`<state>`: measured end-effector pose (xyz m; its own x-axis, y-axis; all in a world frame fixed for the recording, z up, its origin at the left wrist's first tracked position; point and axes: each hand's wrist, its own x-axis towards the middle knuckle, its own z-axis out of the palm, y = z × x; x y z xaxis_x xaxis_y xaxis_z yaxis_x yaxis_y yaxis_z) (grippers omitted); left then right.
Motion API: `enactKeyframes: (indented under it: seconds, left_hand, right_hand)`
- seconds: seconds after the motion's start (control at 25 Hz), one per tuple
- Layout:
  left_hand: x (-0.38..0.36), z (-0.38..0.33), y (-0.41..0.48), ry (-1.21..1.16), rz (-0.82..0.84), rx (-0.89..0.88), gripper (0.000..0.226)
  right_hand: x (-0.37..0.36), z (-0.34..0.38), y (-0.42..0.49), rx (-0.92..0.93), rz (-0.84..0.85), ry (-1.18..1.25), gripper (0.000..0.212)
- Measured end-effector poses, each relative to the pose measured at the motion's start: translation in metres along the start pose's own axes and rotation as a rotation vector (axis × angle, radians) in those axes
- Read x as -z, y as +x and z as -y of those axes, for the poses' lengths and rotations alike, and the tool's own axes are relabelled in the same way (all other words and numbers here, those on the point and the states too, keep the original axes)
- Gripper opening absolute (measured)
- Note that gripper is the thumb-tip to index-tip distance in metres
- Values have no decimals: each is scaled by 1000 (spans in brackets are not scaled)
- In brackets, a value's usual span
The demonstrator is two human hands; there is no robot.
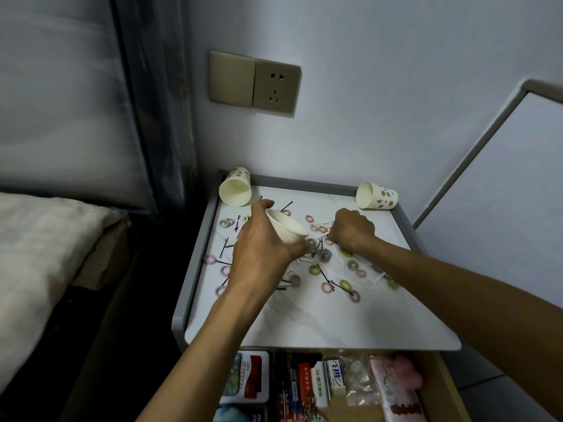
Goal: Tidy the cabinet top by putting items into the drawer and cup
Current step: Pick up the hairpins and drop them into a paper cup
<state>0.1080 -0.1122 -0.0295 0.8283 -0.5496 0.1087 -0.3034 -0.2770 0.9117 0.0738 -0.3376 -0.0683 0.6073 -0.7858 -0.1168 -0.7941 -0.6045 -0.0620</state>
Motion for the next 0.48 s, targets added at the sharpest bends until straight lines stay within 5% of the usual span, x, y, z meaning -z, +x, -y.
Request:
enactKeyframes:
  seconds: [0.2, 0.48]
  left_hand:
    - [1, -1, 0, -6, 4, 5, 87]
    - [5, -3, -2, -12, -4, 3, 88]
  right_hand:
    - [6, -9, 4, 73, 90, -38, 5]
    - [27, -44, 10, 278, 72, -94, 8]
